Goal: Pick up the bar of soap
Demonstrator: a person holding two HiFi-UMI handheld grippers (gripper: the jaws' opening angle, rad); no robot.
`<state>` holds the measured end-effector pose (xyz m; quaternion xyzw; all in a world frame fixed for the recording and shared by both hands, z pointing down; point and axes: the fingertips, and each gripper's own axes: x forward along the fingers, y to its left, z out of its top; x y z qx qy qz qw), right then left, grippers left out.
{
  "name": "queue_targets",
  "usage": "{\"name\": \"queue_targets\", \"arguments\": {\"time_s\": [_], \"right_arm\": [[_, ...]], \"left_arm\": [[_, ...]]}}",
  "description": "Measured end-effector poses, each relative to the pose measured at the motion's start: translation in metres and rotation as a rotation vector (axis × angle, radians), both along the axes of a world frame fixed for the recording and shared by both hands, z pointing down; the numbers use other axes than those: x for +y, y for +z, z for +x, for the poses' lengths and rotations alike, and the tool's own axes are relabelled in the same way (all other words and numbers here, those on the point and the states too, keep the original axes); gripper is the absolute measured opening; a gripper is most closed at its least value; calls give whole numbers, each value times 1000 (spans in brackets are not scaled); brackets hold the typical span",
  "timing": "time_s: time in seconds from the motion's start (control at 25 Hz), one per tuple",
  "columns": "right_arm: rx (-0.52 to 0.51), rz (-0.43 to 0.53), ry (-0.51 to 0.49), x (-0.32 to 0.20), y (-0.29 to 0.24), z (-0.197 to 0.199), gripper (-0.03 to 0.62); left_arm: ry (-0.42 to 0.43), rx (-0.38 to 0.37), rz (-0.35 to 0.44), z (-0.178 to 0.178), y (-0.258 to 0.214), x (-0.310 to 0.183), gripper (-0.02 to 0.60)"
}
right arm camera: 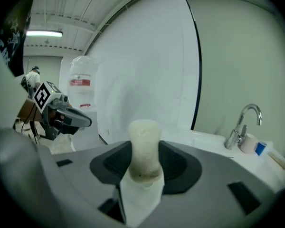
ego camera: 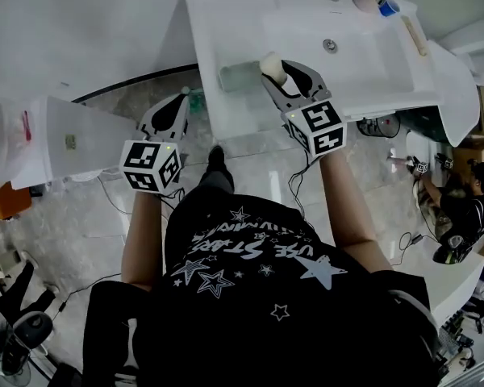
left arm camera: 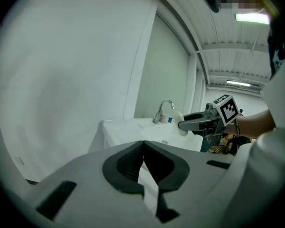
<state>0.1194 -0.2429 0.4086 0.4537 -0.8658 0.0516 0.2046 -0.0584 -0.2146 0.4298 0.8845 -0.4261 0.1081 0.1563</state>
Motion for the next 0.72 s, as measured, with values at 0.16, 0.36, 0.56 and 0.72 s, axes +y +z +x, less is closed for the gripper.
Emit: {"name": "queue_targets", "arguments": {"time_s": [0.16, 0.36, 0.56, 0.72], "right_arm": [[-74, -12, 79, 26, 2, 22, 184], [-119, -15, 126, 63, 0, 41, 184], [-124, -5, 140, 106, 0, 49, 183], [-135, 5, 151, 141, 0, 53, 183]], "left_arm": [[35, -9, 13, 15, -4, 20, 11], [61, -12, 30, 29, -10, 48, 11], [76, -7, 43, 37, -14, 82, 11], [87, -9, 47, 42, -13, 115, 11]]}}
